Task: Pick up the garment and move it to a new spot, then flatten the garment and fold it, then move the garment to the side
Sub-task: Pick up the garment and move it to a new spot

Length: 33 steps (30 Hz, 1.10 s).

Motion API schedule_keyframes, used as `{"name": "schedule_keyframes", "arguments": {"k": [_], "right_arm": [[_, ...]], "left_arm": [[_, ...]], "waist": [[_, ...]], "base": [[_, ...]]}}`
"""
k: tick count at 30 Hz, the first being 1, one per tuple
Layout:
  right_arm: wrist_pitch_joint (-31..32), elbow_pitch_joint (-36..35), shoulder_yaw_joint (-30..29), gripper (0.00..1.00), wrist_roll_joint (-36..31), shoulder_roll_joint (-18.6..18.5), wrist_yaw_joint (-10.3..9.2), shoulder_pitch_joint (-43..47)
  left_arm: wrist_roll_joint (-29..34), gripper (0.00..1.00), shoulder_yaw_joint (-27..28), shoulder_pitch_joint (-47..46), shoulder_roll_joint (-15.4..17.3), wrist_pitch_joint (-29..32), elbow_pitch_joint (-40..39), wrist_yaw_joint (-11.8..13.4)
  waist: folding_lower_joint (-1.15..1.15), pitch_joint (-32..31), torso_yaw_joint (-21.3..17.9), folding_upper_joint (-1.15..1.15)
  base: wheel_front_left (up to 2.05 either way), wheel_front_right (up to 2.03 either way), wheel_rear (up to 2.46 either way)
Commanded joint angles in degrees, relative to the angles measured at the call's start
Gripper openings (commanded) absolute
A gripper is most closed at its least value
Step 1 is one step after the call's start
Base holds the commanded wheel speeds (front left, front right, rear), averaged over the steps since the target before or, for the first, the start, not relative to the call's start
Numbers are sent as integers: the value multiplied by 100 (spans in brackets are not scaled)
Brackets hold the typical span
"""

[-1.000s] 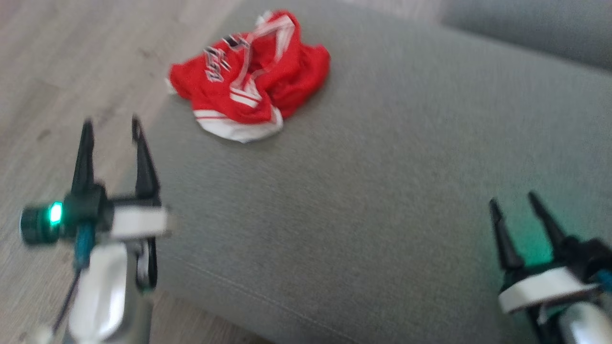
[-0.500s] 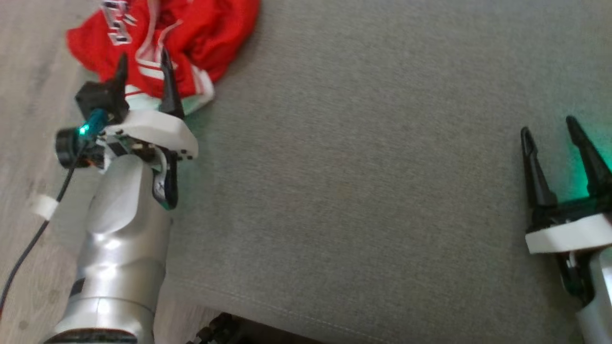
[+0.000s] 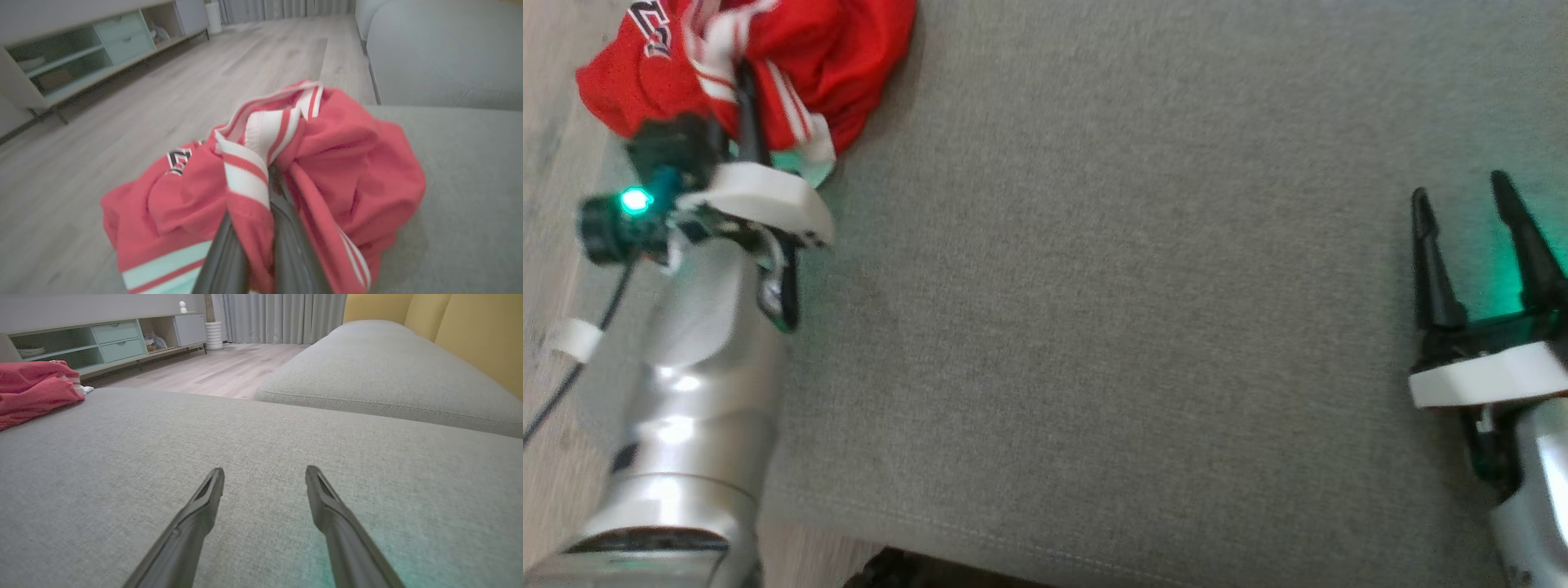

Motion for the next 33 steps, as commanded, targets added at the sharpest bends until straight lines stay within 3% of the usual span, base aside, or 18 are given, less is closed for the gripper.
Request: {"name": "schedule_keyframes", "arguments": {"k": [1, 10, 16, 27, 33], "right_arm": [[38, 116, 159, 100, 56, 149, 20, 148], [38, 324, 438, 100, 250, 833, 20, 271], [38, 362, 419, 100, 375, 1141, 20, 581], [38, 192, 397, 100, 423, 1312, 20, 701], [38, 132, 391, 100, 440, 1364, 20, 713]], "left_arm": [[109, 0, 45, -138, 418, -87, -459, 45], [422, 0, -244, -281, 796, -84, -1965, -169], [519, 0, -554, -547, 910, 307, -2749, -498], [274, 0, -902, -1237, 514, 852, -3445, -741], [-316, 0, -1071, -775, 260, 888, -3345, -933]], "waist": [[-1, -407, -163, 0], [-1, -1765, -990, 0], [-1, -2696, -1937, 0], [-1, -2950, -3140, 0], [-1, -2756, -3496, 0]], "base": [[0, 0, 0], [0, 0, 0], [0, 0, 0], [0, 0, 0], [0, 0, 0]]}}
